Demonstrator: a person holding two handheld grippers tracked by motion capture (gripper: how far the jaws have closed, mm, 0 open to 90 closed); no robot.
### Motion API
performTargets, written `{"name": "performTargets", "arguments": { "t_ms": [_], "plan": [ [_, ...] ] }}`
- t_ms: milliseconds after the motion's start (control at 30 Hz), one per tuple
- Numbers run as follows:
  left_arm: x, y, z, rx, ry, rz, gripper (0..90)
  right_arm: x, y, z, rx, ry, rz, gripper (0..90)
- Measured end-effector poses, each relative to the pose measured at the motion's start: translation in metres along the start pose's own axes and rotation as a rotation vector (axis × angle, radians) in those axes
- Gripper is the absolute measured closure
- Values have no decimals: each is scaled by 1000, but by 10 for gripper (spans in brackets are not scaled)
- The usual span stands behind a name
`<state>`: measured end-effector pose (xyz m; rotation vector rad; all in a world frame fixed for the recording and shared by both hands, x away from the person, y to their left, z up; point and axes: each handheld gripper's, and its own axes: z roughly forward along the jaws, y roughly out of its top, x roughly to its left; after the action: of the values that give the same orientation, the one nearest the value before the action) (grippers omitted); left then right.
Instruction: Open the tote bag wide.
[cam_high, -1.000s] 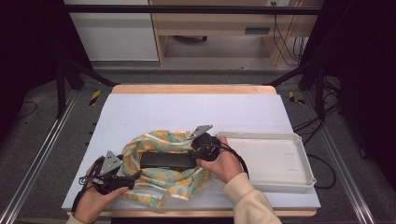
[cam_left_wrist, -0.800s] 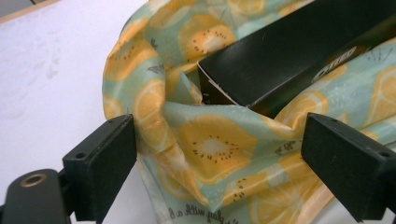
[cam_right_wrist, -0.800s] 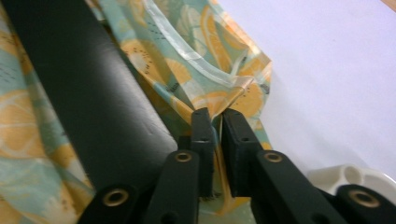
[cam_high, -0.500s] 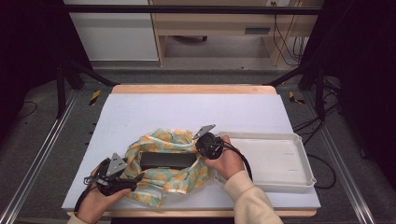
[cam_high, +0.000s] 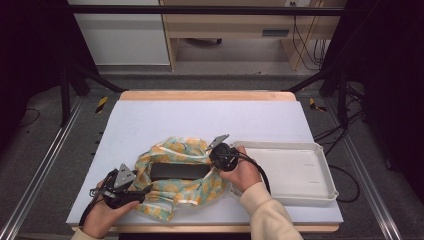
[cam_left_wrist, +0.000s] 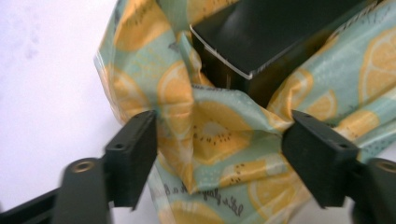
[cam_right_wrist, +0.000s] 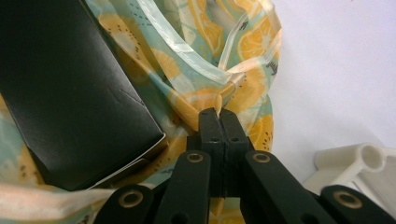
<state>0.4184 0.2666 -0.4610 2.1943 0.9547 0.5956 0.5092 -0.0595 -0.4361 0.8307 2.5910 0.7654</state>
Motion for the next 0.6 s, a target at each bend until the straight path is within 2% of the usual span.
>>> {"name": "performTargets", "arguments": {
  "t_ms": [200,300,433,600],
  "plan": [
    [-2,1,1,20,-21,14,442,-1,0,1,-1,-3,4,900],
    [-1,2,4,52,-27,30,536,-2,0,3,10,-4,2,900],
    [0,3,8,69,-33,51,720,-2,-1,8,28,-8,3,900],
    [0,4,12,81,-54,69,862,-2,0,8,24,-7,3,900]
  ]
}}
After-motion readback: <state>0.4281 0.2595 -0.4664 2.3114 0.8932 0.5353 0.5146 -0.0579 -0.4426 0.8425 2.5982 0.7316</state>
